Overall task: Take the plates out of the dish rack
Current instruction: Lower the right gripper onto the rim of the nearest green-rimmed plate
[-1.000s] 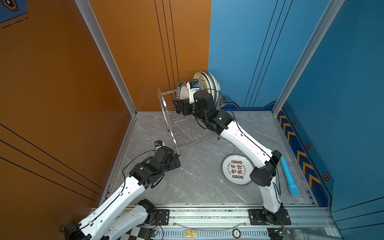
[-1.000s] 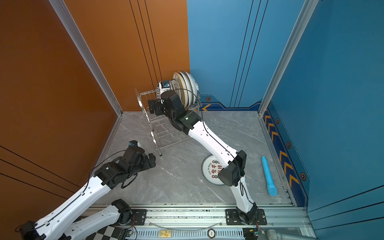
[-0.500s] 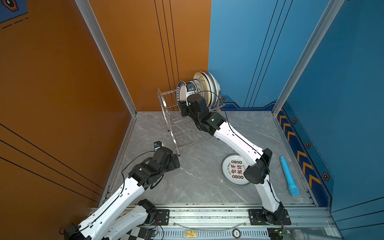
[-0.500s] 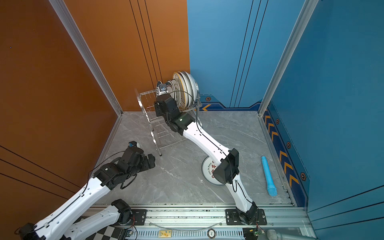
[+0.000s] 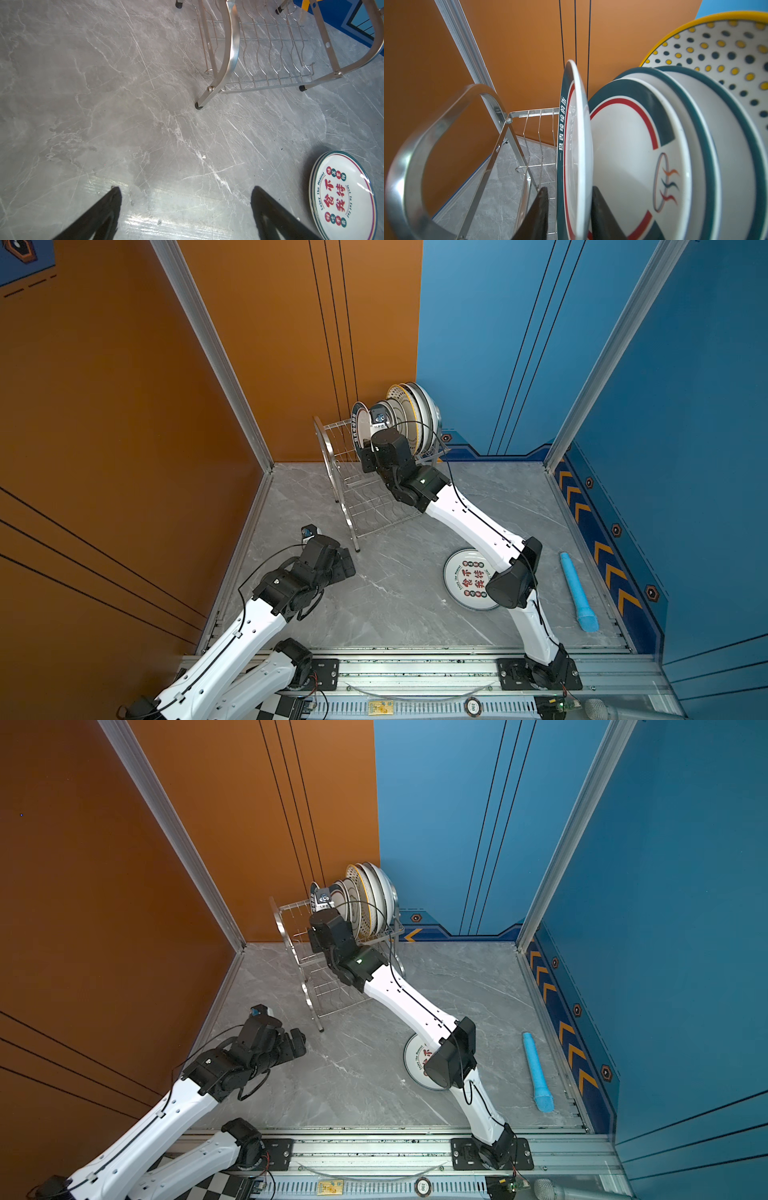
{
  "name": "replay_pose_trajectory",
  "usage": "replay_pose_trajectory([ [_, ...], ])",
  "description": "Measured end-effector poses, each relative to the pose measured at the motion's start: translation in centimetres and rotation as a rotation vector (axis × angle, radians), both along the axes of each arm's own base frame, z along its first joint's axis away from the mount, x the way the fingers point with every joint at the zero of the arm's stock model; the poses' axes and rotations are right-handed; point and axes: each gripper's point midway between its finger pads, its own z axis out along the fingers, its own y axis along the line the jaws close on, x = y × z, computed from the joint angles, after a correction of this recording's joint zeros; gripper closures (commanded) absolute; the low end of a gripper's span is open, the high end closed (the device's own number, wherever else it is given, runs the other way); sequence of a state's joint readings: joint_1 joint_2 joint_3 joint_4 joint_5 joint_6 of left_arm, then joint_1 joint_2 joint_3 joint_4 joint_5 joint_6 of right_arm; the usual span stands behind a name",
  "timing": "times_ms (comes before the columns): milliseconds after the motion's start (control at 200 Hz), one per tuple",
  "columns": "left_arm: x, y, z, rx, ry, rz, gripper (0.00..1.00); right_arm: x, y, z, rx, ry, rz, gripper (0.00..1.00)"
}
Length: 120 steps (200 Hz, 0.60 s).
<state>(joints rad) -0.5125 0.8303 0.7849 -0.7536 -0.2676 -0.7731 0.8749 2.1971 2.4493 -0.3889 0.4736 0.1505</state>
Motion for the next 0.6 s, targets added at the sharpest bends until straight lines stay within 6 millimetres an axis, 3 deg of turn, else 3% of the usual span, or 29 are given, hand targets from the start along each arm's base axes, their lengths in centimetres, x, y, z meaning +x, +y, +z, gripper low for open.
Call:
replay_pose_trajectory([
  [340, -0.2, 0.31, -0.34, -0.015, 0.009, 0.016, 0.02, -0.96, 1.01, -0.1, -0.07, -0.04, -0.026, 0.82],
  [601, -0.18, 0.39, -0.4, -0.028, 0.017, 0.021, 0.02, -0.84, 0.39, 0.25, -0.099, -0.071, -0.086, 0.93],
])
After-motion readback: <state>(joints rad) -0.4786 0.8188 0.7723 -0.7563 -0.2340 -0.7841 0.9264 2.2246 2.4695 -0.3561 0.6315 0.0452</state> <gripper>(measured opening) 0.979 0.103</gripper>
